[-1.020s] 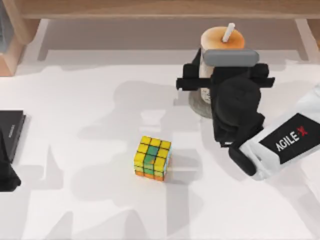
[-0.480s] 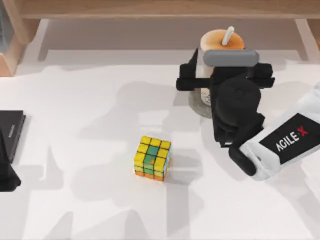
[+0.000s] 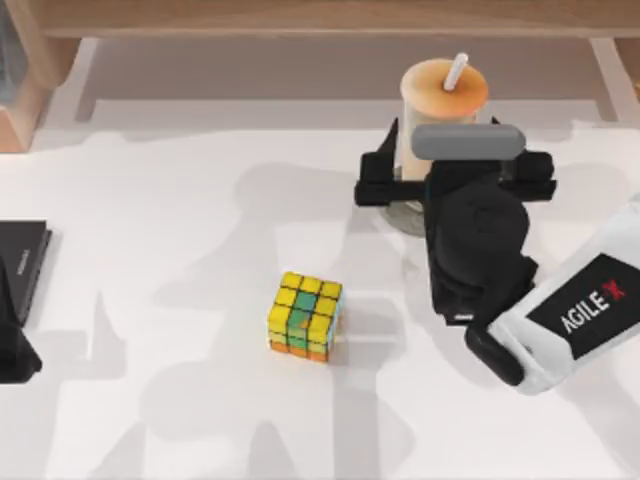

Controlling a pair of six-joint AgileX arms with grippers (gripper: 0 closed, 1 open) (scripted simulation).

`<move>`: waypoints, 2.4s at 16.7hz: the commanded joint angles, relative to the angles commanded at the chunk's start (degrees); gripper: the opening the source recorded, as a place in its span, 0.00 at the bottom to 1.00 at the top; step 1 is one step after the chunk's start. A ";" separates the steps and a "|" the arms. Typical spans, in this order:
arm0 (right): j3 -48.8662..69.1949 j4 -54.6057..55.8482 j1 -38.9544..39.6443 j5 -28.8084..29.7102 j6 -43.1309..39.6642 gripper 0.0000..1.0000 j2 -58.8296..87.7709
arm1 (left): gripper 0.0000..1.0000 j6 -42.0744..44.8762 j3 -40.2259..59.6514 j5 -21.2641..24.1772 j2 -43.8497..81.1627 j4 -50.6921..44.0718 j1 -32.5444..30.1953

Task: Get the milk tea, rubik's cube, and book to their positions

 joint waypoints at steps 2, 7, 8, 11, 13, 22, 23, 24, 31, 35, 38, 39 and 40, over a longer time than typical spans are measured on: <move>0.19 -0.15 -0.28 -0.11 -0.01 1.00 0.28 | 1.00 0.00 0.00 0.00 0.00 0.00 0.00; -1.25 -4.93 0.67 0.75 0.07 1.00 -5.87 | 1.00 0.00 0.00 0.00 0.00 0.00 0.00; -1.57 -6.28 0.90 0.95 0.08 1.00 -8.00 | 1.00 0.00 0.00 0.00 0.00 0.00 0.00; -2.57 -9.81 1.71 1.71 0.13 1.00 -12.17 | 1.00 0.00 0.00 0.00 0.00 0.00 0.00; -2.71 -10.08 1.85 1.84 0.15 1.00 -12.42 | 1.00 0.00 0.00 0.00 0.00 0.00 0.00; 6.73 -20.04 6.98 -2.67 6.51 1.00 -12.89 | 1.00 0.00 0.00 0.00 0.00 0.00 0.00; 9.41 -23.50 8.25 -4.05 8.49 1.00 -12.60 | 1.00 0.00 0.00 0.00 0.00 0.00 0.00; 12.28 -27.42 9.55 -5.55 10.66 1.00 -12.18 | 1.00 0.00 0.00 0.00 0.00 0.00 0.00; 35.88 -63.74 17.60 -18.39 29.34 1.00 -6.16 | 1.00 0.00 0.00 0.00 0.00 0.00 0.00; 50.02 -88.53 19.15 -25.62 40.46 1.00 -1.24 | 1.00 0.00 0.00 0.00 0.00 0.00 0.00; 59.58 -107.18 18.30 -30.20 47.72 1.00 2.66 | 1.00 0.00 0.00 0.00 0.00 0.00 0.00; 62.44 -113.15 17.74 -31.55 49.86 1.00 3.94 | 1.00 0.00 0.00 0.00 0.00 0.00 0.00; 65.11 -118.92 17.06 -32.80 51.85 1.00 5.19 | 1.00 0.00 0.00 0.00 0.00 0.00 0.00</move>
